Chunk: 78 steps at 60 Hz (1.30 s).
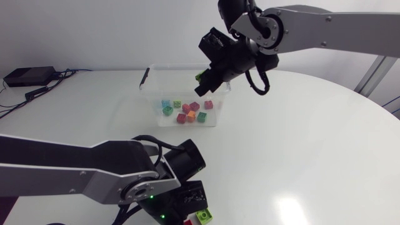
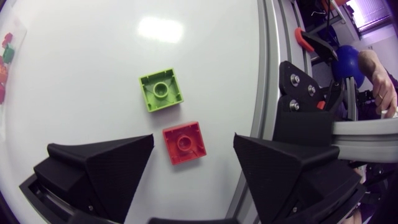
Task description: Place the duplo bricks in the container
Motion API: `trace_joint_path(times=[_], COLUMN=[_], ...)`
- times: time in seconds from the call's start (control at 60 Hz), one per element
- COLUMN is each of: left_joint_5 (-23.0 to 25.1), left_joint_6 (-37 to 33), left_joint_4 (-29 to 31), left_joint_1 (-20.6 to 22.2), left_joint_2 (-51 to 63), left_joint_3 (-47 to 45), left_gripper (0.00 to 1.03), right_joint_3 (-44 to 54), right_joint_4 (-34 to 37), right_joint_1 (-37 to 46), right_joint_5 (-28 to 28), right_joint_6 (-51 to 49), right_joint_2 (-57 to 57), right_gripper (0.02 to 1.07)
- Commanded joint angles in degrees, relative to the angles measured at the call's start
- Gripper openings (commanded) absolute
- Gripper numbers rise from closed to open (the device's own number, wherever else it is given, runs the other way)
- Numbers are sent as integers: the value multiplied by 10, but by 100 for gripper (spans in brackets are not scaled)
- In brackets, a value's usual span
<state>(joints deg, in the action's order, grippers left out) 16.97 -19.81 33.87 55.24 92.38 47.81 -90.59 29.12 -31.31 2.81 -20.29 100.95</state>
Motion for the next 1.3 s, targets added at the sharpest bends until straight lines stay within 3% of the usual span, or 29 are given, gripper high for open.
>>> trace_joint_path(times=[0.0,0.133,0.367,0.95,1.283], left_joint_5=[13,39,43,18,-6], left_joint_6=[9,7,-1,-41,-51], left_joint_4=[9,19,26,52,59], left_joint_1=[-10,-14,-5,-50,-35], left_joint_2=[10,8,4,7,25], left_joint_3=[4,-1,-6,-5,9], left_gripper=[77,77,77,77,77], right_joint_3=[-24,-51,-57,-46,-35], right_joint_4=[-14,-15,-14,-6,0], right_joint_1=[12,27,41,43,44], right_joint_5=[2,4,12,16,18], right_joint_6=[18,23,24,18,16], right_joint_2=[29,53,65,53,46], right_gripper=[28,28,28,28,28])
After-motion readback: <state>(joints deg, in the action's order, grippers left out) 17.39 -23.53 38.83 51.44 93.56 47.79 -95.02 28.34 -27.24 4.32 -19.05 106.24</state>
